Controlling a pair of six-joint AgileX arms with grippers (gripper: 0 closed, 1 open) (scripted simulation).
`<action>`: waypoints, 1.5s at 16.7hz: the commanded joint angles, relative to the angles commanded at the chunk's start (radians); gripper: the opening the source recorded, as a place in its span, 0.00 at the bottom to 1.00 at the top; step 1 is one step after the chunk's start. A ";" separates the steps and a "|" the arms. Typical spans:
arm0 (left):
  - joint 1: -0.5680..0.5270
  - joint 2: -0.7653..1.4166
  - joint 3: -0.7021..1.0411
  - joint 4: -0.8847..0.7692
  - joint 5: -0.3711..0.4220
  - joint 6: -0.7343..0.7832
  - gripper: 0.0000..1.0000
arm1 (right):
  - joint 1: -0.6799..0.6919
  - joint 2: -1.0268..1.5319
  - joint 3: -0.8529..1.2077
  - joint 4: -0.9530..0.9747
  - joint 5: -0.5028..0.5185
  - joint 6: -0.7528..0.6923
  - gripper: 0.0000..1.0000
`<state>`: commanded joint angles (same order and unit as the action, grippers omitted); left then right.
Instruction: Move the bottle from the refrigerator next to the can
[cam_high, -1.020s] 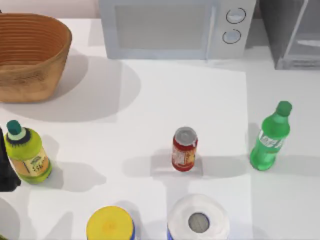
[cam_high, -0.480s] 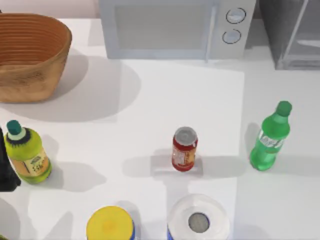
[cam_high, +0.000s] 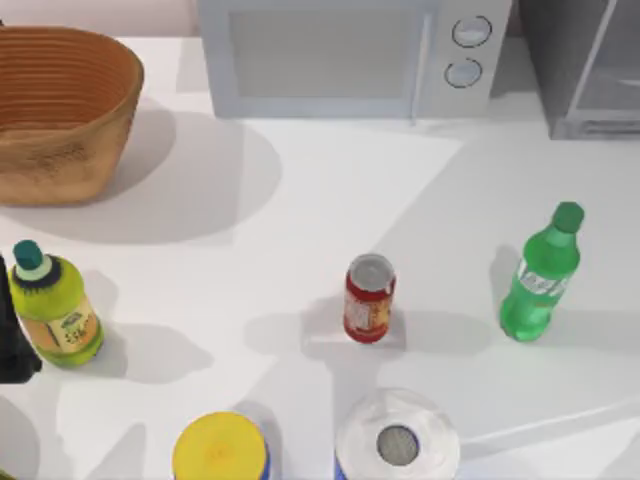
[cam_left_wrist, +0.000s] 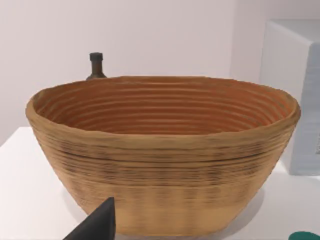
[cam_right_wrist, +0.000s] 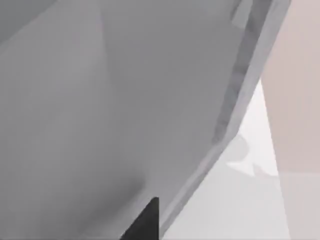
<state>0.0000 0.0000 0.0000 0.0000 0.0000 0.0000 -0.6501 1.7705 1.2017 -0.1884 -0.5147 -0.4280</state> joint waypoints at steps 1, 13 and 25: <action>0.000 0.000 0.000 0.000 0.000 0.000 1.00 | 0.074 -0.014 -0.021 0.025 0.053 0.046 1.00; 0.000 0.000 0.000 0.000 0.000 0.000 1.00 | 0.628 -0.150 -0.206 0.233 0.494 0.426 1.00; 0.000 0.000 0.000 0.000 0.000 0.000 1.00 | 0.614 0.151 0.161 0.154 0.503 0.423 1.00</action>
<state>0.0000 0.0000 0.0000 0.0000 0.0000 0.0000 -0.0358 1.9214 1.3629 -0.0342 -0.0113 -0.0051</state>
